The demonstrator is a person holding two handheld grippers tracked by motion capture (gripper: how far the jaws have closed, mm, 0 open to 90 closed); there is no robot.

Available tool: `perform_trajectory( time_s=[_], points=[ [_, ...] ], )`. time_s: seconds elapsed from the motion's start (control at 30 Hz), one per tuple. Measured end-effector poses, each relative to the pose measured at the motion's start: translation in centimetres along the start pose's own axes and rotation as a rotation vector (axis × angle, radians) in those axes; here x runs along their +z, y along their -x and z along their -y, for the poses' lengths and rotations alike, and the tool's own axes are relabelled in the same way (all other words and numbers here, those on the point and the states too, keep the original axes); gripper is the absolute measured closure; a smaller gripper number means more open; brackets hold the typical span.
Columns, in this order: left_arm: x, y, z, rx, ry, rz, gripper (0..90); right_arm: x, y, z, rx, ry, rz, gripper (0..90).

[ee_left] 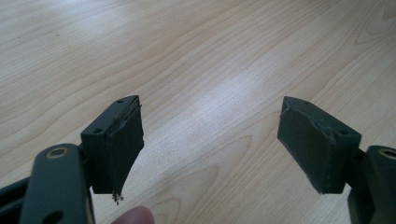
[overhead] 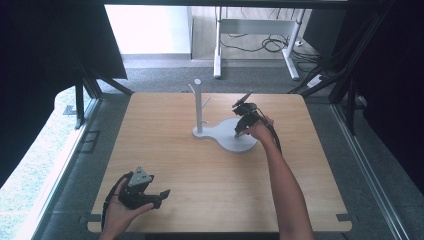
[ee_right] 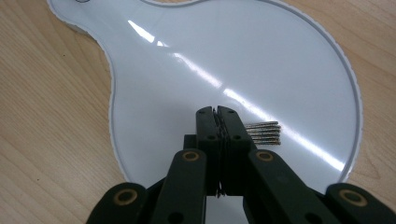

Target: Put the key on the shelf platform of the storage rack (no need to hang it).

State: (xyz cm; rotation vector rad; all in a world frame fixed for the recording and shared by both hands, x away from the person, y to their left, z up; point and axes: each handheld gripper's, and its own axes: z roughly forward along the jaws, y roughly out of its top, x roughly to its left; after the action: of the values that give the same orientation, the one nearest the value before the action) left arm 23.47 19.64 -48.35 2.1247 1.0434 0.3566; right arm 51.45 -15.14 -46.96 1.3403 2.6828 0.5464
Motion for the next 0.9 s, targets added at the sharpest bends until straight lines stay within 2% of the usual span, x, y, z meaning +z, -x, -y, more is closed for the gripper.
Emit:
perform_trajectory(
  time_s=[0.1, 0.37, 0.43, 0.53, 0.73, 0.77, 0.87, 0.9],
  points=[
    [0.0, 0.0, 0.0, 0.002, -0.002, 0.000, 22.8, 0.2, 0.0, 0.2, 0.001, 0.008, 0.001, 88.4],
    [0.1, -0.1, 0.1, 0.000, -0.003, -0.002, 22.6, 0.1, -0.1, 0.5, -0.001, 0.043, 0.023, 64.9],
    [0.1, -0.1, 0.1, 0.000, -0.004, -0.002, 22.6, 0.0, -0.1, 0.6, 0.000, 0.048, 0.020, 62.3],
    [0.1, 0.0, 0.0, 0.001, -0.004, -0.002, 22.6, -1.2, -0.4, 0.8, 0.003, 0.101, 0.019, 54.9],
    [0.0, 0.1, 0.0, 0.005, -0.001, -0.001, 22.7, -2.6, -1.3, 1.7, -0.036, 0.150, 0.018, 50.6],
    [0.0, 0.1, -0.1, 0.004, 0.000, -0.002, 22.6, -2.9, -1.3, 2.5, -0.035, 0.167, 0.004, 50.7],
    [0.0, 0.1, -0.1, 0.005, -0.001, -0.002, 22.7, -3.1, -1.3, 3.2, -0.034, 0.178, -0.006, 51.0],
    [0.0, 0.1, -0.1, 0.004, -0.003, -0.004, 22.6, -3.5, -1.3, 4.1, -0.040, 0.186, -0.016, 51.0]
  ],
)
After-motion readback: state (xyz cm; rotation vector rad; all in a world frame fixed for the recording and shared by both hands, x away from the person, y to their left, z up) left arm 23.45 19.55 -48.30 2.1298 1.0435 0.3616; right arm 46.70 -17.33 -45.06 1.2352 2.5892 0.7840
